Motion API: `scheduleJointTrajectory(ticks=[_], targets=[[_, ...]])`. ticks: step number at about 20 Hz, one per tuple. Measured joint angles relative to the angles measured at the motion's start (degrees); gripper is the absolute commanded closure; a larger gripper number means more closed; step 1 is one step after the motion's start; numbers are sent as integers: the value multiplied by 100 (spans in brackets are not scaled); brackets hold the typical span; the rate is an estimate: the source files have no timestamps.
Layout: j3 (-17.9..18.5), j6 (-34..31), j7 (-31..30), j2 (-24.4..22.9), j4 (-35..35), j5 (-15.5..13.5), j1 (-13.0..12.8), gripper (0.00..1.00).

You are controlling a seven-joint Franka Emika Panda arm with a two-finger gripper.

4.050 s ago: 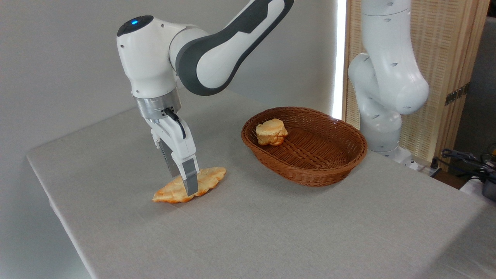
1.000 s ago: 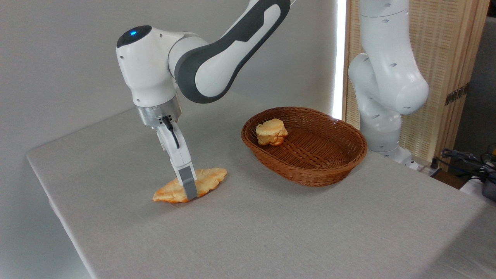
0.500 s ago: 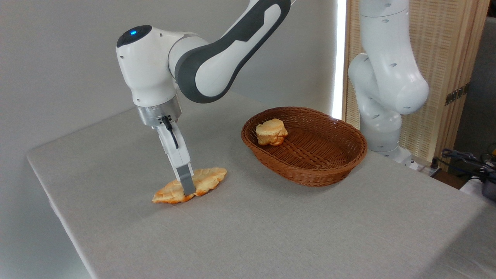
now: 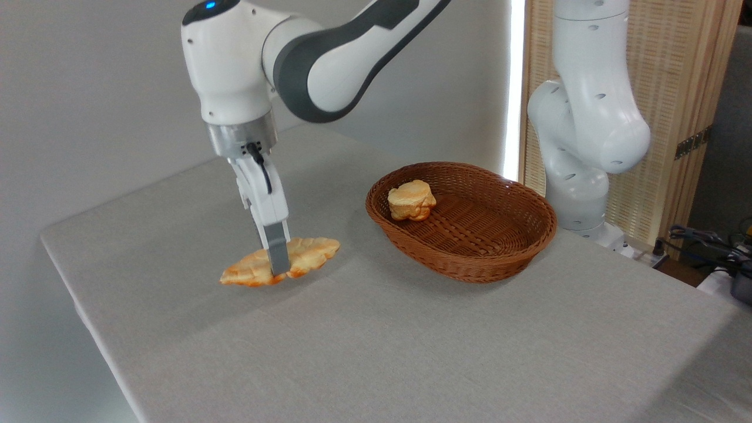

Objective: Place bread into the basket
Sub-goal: 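Lift the gripped bread up off the table toward the basket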

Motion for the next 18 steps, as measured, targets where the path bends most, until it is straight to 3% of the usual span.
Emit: scheduleJointTrajectory(ticks=[5, 12, 18], targets=[[34, -604, -15, -545, 2, -32, 4, 45], [312, -2061, -235, -1438, 2, -43, 79, 45], [284, -2434, -1162, -1612, 2, -43, 82, 45]])
